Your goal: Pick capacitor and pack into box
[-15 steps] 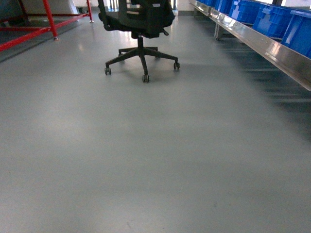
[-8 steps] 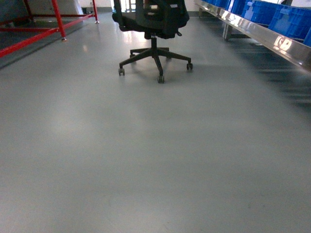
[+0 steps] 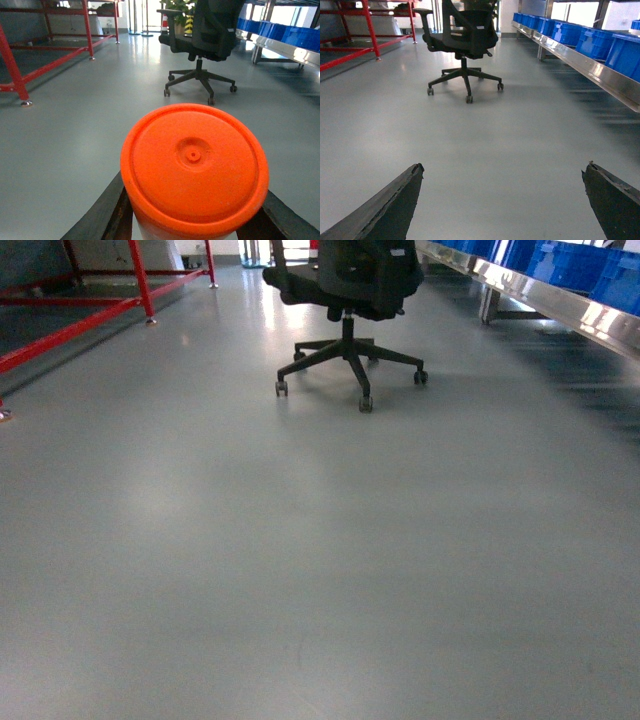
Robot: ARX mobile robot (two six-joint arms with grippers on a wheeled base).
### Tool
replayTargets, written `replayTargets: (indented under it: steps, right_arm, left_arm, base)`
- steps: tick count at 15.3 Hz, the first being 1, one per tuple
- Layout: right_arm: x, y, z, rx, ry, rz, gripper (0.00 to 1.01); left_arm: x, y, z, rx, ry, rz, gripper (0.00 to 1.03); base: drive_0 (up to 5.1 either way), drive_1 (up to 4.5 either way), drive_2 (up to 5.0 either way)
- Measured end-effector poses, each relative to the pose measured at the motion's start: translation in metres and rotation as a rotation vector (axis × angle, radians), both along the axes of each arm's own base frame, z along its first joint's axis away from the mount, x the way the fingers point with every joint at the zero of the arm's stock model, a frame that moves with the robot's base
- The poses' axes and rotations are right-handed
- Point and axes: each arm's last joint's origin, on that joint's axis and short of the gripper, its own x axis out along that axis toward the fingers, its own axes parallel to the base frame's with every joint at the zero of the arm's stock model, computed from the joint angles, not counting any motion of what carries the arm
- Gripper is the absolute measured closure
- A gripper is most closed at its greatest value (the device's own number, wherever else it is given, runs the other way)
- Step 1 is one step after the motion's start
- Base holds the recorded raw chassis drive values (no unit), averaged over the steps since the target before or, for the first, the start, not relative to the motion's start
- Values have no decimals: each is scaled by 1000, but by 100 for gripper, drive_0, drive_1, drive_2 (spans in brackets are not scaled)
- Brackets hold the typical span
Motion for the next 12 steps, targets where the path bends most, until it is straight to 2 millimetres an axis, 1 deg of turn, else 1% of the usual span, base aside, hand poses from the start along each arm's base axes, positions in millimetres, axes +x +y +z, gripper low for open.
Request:
replayTargets:
  steps: [12]
  right_arm:
    - [0,0,0,0,-2,0,3]
  left_arm:
    - [0,0,0,0,3,0,59]
  base:
    - [-498,248,248]
